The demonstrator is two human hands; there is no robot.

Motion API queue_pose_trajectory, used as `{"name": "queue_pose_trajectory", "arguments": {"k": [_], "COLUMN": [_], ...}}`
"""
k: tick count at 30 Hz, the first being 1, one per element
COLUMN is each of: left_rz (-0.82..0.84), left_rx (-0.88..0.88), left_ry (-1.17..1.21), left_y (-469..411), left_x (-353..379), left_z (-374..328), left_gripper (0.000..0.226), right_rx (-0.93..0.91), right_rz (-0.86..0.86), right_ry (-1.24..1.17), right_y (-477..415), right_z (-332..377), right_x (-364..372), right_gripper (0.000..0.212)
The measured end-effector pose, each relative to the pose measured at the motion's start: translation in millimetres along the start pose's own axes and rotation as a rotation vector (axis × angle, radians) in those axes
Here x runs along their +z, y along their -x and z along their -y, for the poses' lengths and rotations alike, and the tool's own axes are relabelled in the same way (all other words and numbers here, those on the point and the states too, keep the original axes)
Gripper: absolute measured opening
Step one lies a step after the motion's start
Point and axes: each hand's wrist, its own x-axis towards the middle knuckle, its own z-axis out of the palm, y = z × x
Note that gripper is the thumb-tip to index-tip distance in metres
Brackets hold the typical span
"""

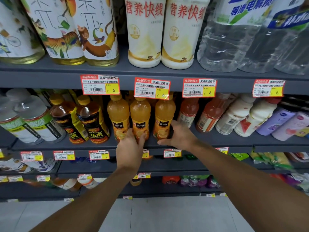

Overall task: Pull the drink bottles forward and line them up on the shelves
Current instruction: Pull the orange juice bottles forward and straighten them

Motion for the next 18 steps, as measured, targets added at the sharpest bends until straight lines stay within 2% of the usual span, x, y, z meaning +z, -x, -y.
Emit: {"name": "queue_pose_trajectory", "arguments": {"k": [6, 18], "left_rz": [0.064, 0.068], "left_rx": [0.034, -0.004], "left_ry": [-0.115, -0.104], "left_y": [5.5, 7.4], "left_x": [3.9, 10.5], "left_z": [14.7, 19.5], "left_gripper": [0.032, 0.028], "right_rx": [0.018, 0.008], "right_rz": [-0.047, -0.047], "right_ry": [0.031, 0.130], "right_y": [4.2, 5.2], "right_z": [-6.2, -9.3], "right_x": [13.5, 17.9], "right_gripper": [0.073, 0.073]}}
